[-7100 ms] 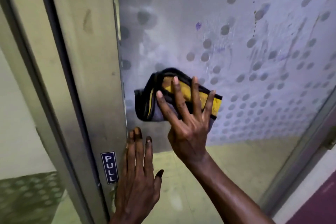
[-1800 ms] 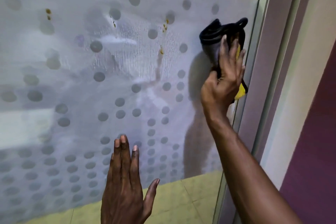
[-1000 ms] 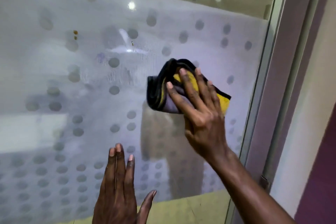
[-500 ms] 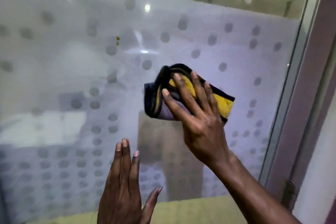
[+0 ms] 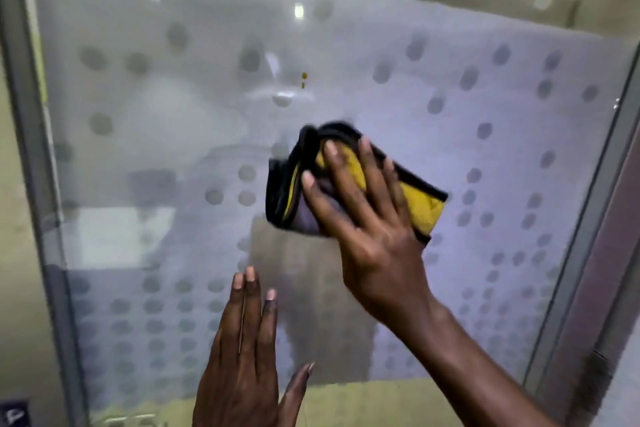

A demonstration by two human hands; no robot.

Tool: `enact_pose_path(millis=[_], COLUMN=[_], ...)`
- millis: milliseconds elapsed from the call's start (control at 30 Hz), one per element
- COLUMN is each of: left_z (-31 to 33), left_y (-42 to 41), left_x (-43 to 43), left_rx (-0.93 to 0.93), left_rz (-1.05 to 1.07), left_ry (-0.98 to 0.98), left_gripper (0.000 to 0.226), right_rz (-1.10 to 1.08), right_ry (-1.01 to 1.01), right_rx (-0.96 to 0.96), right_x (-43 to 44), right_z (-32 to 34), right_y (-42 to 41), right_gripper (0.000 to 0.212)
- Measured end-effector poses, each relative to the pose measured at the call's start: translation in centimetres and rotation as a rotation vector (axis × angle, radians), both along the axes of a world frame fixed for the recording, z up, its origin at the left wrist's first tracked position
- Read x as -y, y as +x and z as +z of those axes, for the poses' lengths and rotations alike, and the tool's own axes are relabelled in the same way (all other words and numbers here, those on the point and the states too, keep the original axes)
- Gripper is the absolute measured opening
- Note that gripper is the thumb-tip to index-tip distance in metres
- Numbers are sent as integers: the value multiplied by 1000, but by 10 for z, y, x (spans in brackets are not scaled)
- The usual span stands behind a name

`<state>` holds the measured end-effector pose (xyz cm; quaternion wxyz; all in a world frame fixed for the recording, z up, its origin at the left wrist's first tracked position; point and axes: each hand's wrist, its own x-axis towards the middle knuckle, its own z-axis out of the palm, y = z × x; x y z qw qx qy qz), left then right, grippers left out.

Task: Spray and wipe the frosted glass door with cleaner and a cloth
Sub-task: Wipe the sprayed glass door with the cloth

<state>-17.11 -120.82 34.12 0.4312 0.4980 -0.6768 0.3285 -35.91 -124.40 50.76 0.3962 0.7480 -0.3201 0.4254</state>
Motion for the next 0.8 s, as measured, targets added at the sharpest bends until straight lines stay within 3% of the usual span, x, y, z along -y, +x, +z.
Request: enact_pose_path(millis=[100,233,300,367,500,567,633,733,800], left_z=[-3,-6,-7,-8,-11,-13,-17,-21,-24], left_y=[22,44,47,48,52,61,73,93,102], left_x=[-4,-3,-1,1,1,0,1,3,6], left_rx=[-9,3,14,9,-75,-103,-111,-101,-73], left_rz=[48,35,17,-5,-111,-123,-100,-37,-21], left_ry=[8,15,1,-4,-6,-17,-41,-46,-36], left_gripper=[109,109,111,116,109,111,117,120,121], right_rz=[-59,50,74,82,31,-32,-60,32,59], right_ry=[-17,55,29,-7,-28,-57,-75,0,1], right_rx=[34,555,689,582,65,-48,77,502,593], right_x=[-4,0,0,-1,-8,-11,-10,-7,-7], right_z=[-6,61,88,89,28,11,24,79,111], right_y=[-10,0,24,53,84,74,61,66,87], right_gripper=[75,88,92,90,77,75,75,85,88])
